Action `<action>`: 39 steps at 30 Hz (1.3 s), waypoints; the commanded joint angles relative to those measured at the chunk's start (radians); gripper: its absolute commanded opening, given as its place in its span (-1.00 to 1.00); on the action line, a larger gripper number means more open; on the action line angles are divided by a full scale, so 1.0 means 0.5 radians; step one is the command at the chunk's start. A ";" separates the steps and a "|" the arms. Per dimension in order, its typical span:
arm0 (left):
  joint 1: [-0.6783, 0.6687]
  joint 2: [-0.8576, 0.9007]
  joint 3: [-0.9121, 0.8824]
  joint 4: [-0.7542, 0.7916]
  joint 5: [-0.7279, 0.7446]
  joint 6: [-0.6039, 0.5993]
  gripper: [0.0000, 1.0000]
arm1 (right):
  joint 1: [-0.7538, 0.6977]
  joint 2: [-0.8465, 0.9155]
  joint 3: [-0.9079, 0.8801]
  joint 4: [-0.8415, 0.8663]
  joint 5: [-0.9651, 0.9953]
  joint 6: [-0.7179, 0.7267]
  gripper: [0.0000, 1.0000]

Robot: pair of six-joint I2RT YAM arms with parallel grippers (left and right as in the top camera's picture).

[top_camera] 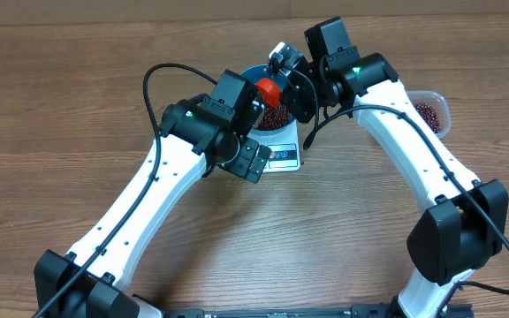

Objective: Scoop item into bowl and weigh 150g on scale
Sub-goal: 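Raise the red cup and move it right toward the bean tub, then lower the red cup into the bean tub with the right gripper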

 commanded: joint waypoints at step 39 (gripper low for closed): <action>-0.004 -0.022 0.018 -0.005 -0.007 0.031 0.99 | -1.109 -0.369 0.047 -0.359 0.104 0.716 -0.93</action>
